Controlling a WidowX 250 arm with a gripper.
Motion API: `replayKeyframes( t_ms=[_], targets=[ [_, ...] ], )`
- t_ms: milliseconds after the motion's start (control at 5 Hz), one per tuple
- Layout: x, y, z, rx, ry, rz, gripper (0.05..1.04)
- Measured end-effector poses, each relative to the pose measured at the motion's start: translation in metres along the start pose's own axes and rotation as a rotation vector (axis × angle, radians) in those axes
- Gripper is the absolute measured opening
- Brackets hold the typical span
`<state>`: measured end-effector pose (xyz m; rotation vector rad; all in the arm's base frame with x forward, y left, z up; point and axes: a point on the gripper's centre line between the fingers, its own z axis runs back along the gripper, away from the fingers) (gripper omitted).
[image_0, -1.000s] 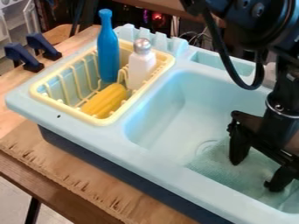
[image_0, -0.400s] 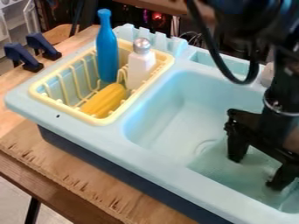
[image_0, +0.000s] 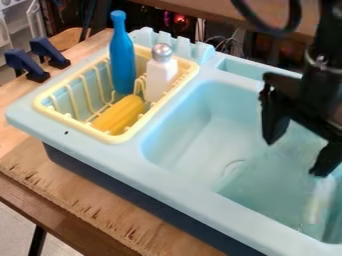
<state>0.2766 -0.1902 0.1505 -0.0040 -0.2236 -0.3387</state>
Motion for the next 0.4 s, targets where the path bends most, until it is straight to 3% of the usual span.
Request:
replayKeyframes(
  t_ms=[400],
  targets=[
    [-0.0083,0.0085,0.0160,-0.088,-0.031,0.001,1.001]
  ],
)
